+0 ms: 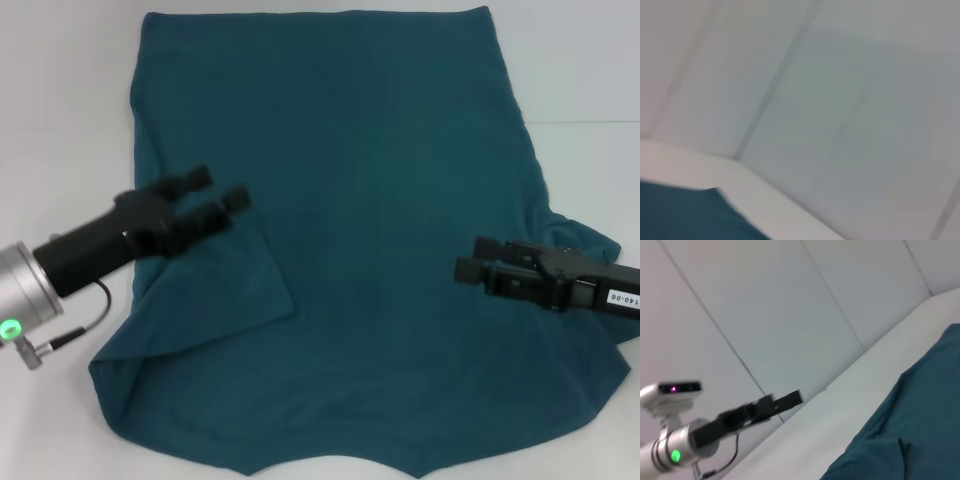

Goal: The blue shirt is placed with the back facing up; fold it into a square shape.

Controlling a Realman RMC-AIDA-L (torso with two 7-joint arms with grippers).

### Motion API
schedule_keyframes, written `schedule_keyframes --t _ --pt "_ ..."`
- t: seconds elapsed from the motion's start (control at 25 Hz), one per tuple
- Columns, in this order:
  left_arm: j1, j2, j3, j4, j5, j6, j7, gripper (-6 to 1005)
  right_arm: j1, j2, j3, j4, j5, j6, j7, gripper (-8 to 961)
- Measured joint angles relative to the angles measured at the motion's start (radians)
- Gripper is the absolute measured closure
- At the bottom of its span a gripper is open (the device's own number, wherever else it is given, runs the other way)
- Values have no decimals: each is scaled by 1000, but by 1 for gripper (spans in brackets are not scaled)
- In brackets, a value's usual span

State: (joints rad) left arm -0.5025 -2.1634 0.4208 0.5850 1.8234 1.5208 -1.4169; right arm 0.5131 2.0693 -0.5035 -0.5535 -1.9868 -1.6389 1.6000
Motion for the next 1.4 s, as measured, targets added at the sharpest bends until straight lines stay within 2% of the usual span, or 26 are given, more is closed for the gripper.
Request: schedule_keyframes --t 0.08,0.2,0.48,0.68,0.88,1.2,1.4 --pt "10 -2 60 -5 22 54 145 172 -6 -7 7 -2 0 3 65 74" --pt "14 -4 100 -3 48 53 184 172 -12 -17 12 -2 0 13 122 74" --pt "11 -6 216 3 140 66 225 171 -50 -64 72 -13 -1 35 336 74" --pt "9 -6 265 3 146 67 225 171 -83 -103 85 -64 -8 42 464 74" --pt "5 -6 272 3 159 67 226 172 -92 -139 79 -79 -37 87 520 74" --pt "0 -5 285 2 171 68 221 172 -82 -142 76 -78 -94 181 558 74" --pt "3 -4 285 2 172 60 224 171 -76 -129 67 -77 -104 233 554 74"
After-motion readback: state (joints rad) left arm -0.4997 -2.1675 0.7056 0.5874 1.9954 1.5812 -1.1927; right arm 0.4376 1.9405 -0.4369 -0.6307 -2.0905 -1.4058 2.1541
